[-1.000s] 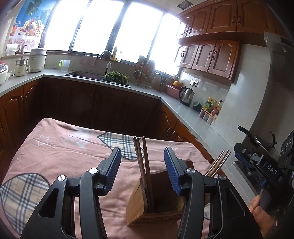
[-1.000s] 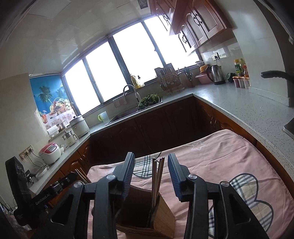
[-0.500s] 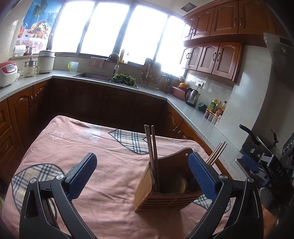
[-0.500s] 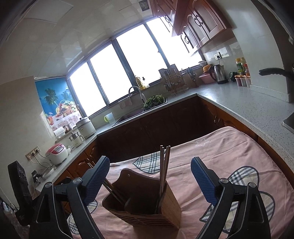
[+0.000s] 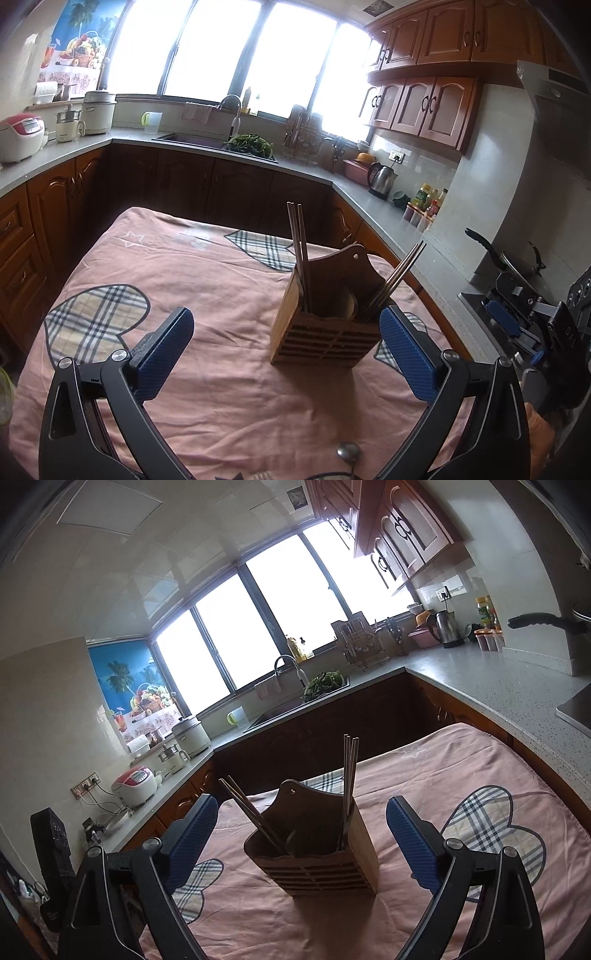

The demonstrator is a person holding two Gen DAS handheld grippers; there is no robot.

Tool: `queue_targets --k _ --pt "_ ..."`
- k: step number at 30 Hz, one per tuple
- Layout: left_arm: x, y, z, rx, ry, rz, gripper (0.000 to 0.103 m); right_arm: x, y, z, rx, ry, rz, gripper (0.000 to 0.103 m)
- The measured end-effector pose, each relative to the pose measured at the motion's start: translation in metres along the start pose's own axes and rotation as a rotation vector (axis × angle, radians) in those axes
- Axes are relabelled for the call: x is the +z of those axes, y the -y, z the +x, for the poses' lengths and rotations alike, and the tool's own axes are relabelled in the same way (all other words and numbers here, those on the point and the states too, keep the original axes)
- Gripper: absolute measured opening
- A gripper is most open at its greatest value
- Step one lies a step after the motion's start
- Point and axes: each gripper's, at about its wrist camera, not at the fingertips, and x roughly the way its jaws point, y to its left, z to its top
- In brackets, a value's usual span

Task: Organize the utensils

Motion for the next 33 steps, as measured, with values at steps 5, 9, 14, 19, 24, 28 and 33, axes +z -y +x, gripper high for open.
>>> queue_targets --k 5,9,14,19,24,28,33 --pt "-0.017 0.001 -0.031 0.034 0.005 0.022 0.103 -0.015 -0.008 -0.026 0.016 -0.003 -0.005 0.095" --pt "-0.032 0.004 -0.055 0.045 0.022 0.052 0.103 -0.03 -0.015 -0.047 0.012 -0.015 -0.024 0.095" --pt "-0.053 0.012 -0.079 0.061 0.038 0.082 0.103 -0.049 -0.026 -0.072 -0.005 -0.021 -0.062 0.096" --pt "-0.072 0.017 -0.097 0.081 0.041 0.117 0.103 -0.064 -0.037 -0.095 -0.032 -0.016 -0.127 0.097" --pt "-0.091 0.015 -0.116 0.112 0.064 0.121 0.103 -0.08 -0.049 -0.114 -0.054 0.001 -0.191 0.099" --pt "-0.106 0.012 -0.13 0.15 0.1 0.131 0.103 -0.097 -0.055 -0.129 -0.077 0.037 -0.223 0.099" --pt "-0.118 0.012 -0.14 0.174 0.126 0.15 0.103 -0.119 -0.061 -0.137 -0.116 0.054 -0.288 0.1"
